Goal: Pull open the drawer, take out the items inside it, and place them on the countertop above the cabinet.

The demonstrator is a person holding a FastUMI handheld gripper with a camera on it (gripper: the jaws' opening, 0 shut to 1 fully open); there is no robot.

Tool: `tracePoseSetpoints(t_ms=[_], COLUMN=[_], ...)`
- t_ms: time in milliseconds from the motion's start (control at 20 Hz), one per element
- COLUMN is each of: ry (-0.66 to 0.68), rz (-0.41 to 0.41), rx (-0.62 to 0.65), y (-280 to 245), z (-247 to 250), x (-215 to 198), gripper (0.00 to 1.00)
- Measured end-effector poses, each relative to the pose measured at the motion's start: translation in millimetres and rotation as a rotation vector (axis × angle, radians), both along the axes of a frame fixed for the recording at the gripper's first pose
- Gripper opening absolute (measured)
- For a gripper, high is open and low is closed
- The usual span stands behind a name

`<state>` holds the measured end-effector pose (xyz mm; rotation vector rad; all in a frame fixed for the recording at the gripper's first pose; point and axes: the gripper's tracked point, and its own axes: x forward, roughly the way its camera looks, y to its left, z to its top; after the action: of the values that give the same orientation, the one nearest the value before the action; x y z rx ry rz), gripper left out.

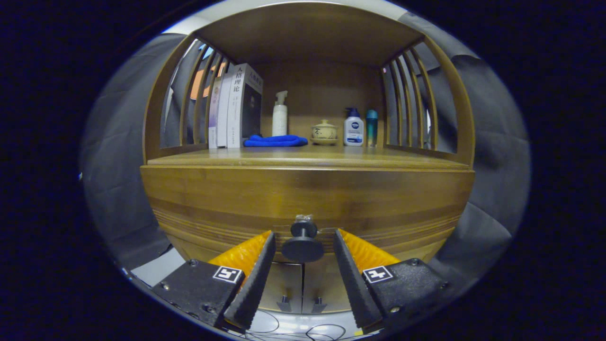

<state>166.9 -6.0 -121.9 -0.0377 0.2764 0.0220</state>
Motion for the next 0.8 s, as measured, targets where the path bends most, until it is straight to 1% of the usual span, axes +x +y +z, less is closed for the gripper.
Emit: tracePoseSetpoints(t_ms=[50,100,150,350,500,700,800], ry=[0.017,0.025,0.006,0.003,0.011,0.003,0.001], rz=[0.003,-0.016,-0.024,-0.016,-0.003,-0.003,0.0], rx=[0.001,-0.002,0.015,-0.015,-0.02,-0.043,-0.044], y=[2,0,-3,-3,-2,-2,-2], z=[-6,-9,-6,-8,-7,-8,-9], x=[4,5,9,5,3,-7,-22], gripper=[0.73,0.68,0.62,0.4,0.35,0.34,0.34])
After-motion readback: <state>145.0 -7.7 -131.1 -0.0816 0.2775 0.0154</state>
